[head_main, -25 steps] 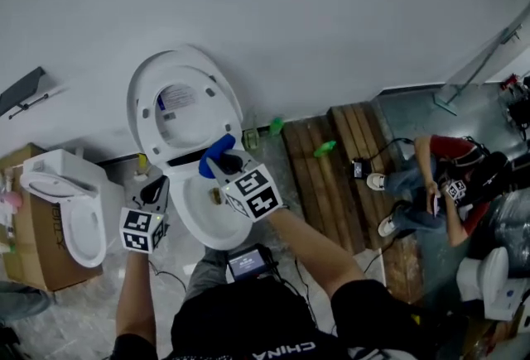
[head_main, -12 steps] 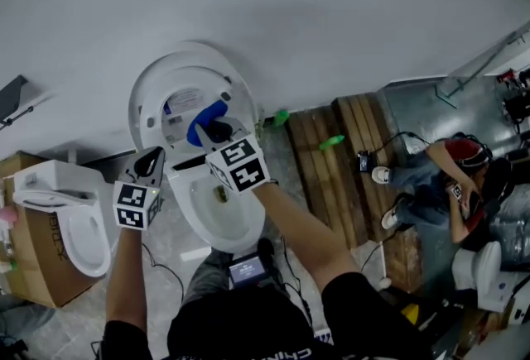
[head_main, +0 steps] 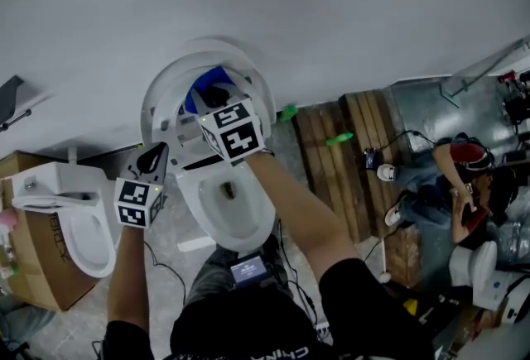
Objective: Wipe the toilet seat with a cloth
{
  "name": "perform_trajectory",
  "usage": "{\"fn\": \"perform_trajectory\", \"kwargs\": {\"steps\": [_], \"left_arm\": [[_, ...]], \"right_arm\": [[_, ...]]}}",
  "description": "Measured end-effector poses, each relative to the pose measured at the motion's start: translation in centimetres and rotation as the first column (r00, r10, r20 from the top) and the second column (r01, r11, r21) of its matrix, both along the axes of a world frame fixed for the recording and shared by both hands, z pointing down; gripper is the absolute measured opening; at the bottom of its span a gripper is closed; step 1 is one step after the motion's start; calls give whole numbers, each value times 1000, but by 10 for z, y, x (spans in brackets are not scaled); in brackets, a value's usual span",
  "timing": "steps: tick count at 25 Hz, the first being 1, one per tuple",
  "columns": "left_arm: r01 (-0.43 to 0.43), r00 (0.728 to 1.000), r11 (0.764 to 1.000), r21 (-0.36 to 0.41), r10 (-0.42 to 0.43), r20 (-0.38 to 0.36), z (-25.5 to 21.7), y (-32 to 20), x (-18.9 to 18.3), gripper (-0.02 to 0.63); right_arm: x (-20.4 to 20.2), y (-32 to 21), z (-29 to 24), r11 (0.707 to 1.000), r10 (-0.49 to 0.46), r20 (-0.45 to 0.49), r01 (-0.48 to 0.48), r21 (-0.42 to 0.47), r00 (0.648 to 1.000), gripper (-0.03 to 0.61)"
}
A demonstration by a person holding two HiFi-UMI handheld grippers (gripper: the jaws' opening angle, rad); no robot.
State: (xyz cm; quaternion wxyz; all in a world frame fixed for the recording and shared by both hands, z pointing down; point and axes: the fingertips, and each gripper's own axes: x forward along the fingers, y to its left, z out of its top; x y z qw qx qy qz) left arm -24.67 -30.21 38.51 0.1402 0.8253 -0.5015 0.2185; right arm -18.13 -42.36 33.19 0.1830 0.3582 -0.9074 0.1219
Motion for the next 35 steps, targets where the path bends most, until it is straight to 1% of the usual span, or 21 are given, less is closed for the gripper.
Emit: {"fn": "perform_trajectory", "kwargs": {"steps": [7,10,14,19,22,27,30,35], "left_arm": [[18,1000,1000,-7,-18,-20,8,7,-29,14],[32,999,999,-26,-33,-28,14,13,-37,14],[53,997,998,-19,-54,-48,17,20,-44,14],[79,995,996,-39,-82,-63,28,29,-53,14],[90,993,995,-42,-92,-68,33,30,-56,14],[98,992,993,-60,-102,-79,45,34,-55,14],[104,990,992,-75,-110,-86,54,37,-54,14],[124,987,988,-93,-132,-93,67,45,-54,14]], "right_arm": [[-32,-2,13,1000,-10,-25,9,-27,1000,44],[-45,3,17,999,-31,-33,30,-26,999,44],[-63,11,22,998,-52,-27,51,-36,998,44],[-81,25,36,994,-95,-29,94,-55,995,44],[-89,32,44,991,-116,-25,114,-70,993,44],[-104,50,59,982,-165,-44,160,-99,985,44],[-110,57,64,980,-168,-28,164,-112,985,44],[-114,65,69,979,-175,-5,174,-105,985,44]]}}
